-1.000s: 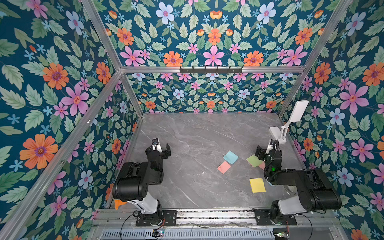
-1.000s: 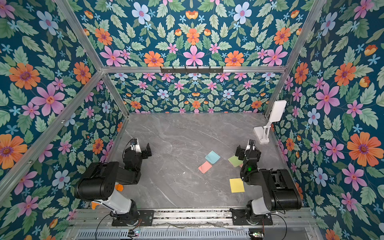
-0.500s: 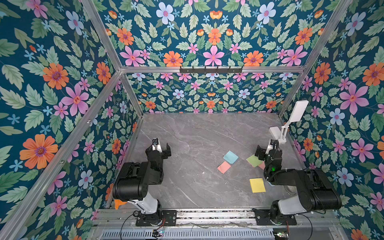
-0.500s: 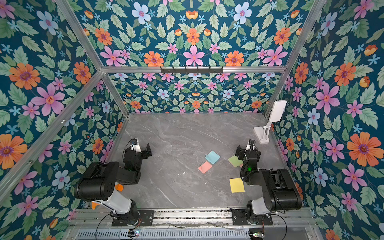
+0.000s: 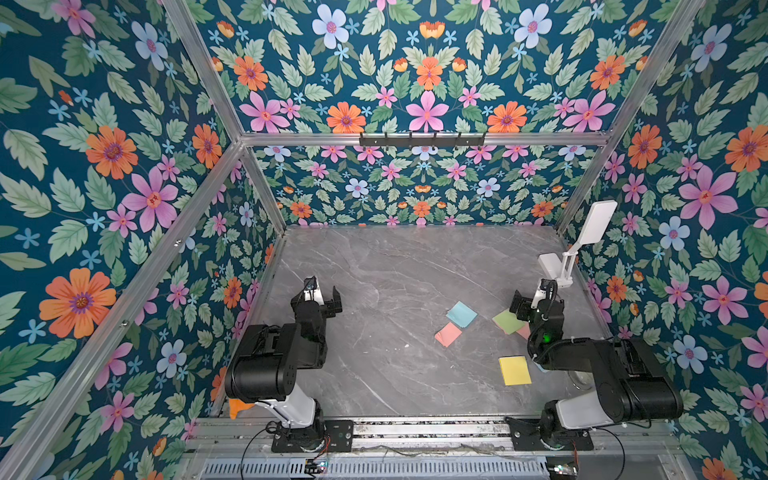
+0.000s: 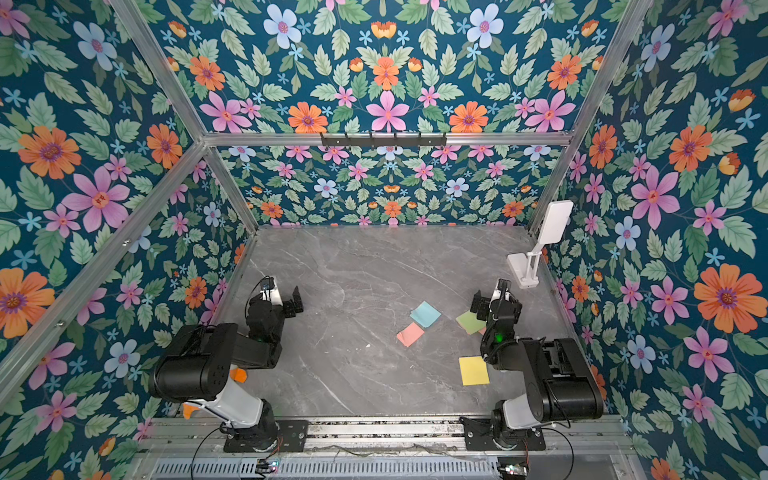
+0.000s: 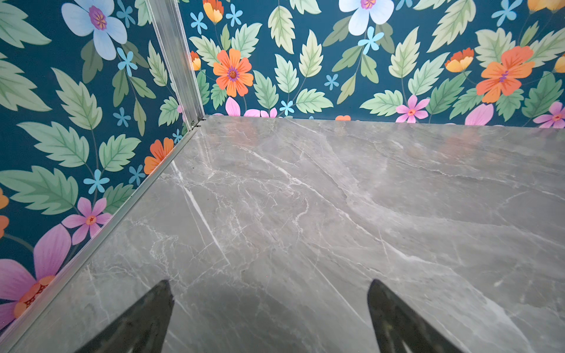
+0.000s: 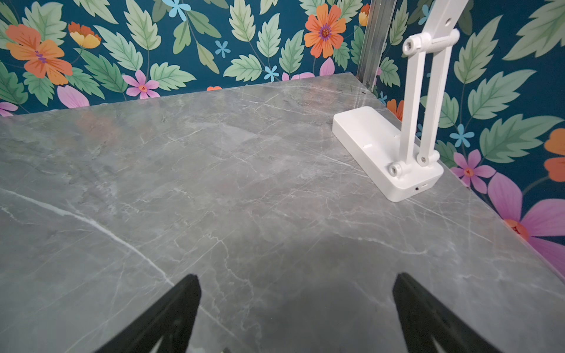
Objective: Tear off pages from different memo pads
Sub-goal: Adjust the memo pad at the center of the board.
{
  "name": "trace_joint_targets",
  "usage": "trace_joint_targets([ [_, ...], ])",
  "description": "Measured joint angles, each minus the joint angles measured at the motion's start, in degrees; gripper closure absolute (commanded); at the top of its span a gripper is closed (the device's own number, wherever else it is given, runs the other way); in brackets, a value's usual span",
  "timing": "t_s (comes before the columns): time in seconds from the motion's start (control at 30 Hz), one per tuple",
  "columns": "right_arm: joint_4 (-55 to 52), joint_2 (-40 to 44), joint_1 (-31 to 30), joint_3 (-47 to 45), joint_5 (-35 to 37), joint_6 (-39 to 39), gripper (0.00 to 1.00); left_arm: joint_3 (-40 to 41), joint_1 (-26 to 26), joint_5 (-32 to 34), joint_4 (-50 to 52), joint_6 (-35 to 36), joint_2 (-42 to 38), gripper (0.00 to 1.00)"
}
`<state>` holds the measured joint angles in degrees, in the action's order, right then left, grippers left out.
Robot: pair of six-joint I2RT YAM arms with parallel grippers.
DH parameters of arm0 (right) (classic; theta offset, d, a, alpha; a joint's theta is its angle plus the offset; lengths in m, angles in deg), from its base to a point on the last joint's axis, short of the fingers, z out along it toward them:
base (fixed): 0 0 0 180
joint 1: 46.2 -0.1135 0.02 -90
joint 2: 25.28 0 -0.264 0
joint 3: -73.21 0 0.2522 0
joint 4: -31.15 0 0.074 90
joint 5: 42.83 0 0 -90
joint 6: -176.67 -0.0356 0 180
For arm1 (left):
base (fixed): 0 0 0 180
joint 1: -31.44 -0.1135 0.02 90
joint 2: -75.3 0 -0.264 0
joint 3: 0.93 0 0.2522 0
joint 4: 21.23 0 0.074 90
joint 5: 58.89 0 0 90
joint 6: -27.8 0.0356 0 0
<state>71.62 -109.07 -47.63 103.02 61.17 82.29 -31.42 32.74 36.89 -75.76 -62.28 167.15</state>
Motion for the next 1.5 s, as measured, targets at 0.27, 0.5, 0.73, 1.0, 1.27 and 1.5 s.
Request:
trace_joint_targets([
  [0.27,2.6,2.38,-2.49,-2.69,1.64,1.57,0.01,-4.39,10.45,9.53,12.79,1.95,-14.23,0.0],
  [0.5,-11.28,7.93,-2.86,6.67,2.47,1.81,0.01,-5.27,14.49,13.97,23.93,-1.27,-24.5,0.0],
  [0.73,-49.09,18.97,-6.14,26.05,6.69,-11.54,0.01,-17.92,14.23,15.06,44.68,-15.47,-26.67,0.0],
  [1.0,-70.16,26.49,-3.3,22.14,-20.79,-28.46,0.2,-21.14,13.27,-0.39,56.35,-24.94,-24.52,0.21],
  [1.27,-79.01,26.45,-21.29,21.05,-22.75,-39.71,0.31,-17.07,30.99,-2.1,56.57,-29.94,-21.42,0.25],
  [1.5,-77.02,17.84,-31.52,19.85,-20.41,-50.51,0.55,-20.41,42.25,-5.88,50.14,-32.74,-7.69,0.41],
])
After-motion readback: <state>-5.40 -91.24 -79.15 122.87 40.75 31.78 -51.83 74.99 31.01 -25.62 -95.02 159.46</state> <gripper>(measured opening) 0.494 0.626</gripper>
